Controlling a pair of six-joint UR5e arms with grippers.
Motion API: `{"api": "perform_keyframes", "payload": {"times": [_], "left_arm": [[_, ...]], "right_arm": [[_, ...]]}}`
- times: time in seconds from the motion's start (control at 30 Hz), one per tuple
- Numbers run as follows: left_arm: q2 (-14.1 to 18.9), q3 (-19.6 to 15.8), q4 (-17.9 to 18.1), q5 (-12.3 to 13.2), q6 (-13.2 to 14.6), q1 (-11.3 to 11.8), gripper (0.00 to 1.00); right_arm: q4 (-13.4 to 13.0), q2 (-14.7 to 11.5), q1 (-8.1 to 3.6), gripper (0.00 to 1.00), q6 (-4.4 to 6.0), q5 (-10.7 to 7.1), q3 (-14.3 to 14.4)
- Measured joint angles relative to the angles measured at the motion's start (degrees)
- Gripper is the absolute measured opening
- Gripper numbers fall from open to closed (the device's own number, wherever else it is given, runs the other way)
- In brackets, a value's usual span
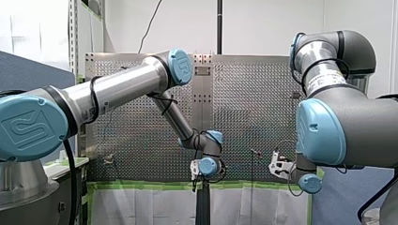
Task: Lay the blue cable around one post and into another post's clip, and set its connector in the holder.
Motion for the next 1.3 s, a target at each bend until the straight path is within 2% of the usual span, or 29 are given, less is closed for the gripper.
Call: {"api": "perform_keyframes", "payload": {"times": [0.33, 0.47, 0.5, 0.57, 0.67, 0.7, 0.73, 0.9, 0.93, 1.0, 1.03, 1.3], "left_arm": [[0.0, 0.0, -0.5, 0.7, 1.4, -0.1, 0.51], [0.0, 0.0, -0.5, 0.6, 1.4, -0.1, 0.46], [0.0, 0.0, -0.5, 0.6, 1.4, -0.1, 0.43], [0.0, 0.0, -0.4, 0.5, 1.4, 0.0, 0.27], [0.0, 0.0, -0.4, 0.5, 1.4, 0.0, 0.21], [0.0, 0.0, -0.4, 0.5, 1.4, 0.0, 0.11], [0.0, 0.0, -0.4, 0.5, 1.4, 0.0, 0.08], [0.0, 0.0, -0.4, 0.6, 1.5, 0.0, 0.08], [0.0, 0.0, -0.4, 0.6, 1.5, 0.0, 0.04], [0.0, 0.0, -0.4, 0.6, 1.4, 0.0, 0.04], [0.0, 0.0, -0.4, 0.6, 1.4, 0.1, 0.0], [0.0, 0.0, -0.4, 0.6, 1.4, 0.1, 0.0]], "right_arm": [[-0.1, 0.0, -0.01, 0.0, 0.0, 0.02, 0.0], [0.0, 0.0, -0.01, 0.0, -0.01, 0.02, 0.0], [0.0, 0.0, -0.01, 0.0, 0.0, 0.02, 0.0], [0.0, 0.1, -0.01, 0.0, 0.0, 0.02, 0.0], [-0.1, 0.1, -0.01, 0.0, 0.0, 0.02, 0.0], [-0.1, 0.1, -0.01, 0.0, 0.0, 0.02, 0.0], [-0.1, 0.1, -0.01, 0.0, 0.0, 0.02, 0.0], [-0.1, 0.1, -0.01, 0.0, 0.0, 0.02, 0.0], [-0.1, 0.1, -0.01, 0.0, 0.0, 0.02, 0.0], [-0.1, 0.1, -0.01, 0.0, 0.0, 0.02, 0.0], [-0.1, 0.1, -0.01, 0.0, 0.0, 0.02, 0.0], [-0.1, 0.1, -0.01, 0.0, 0.0, 0.02, 0.0]]}}
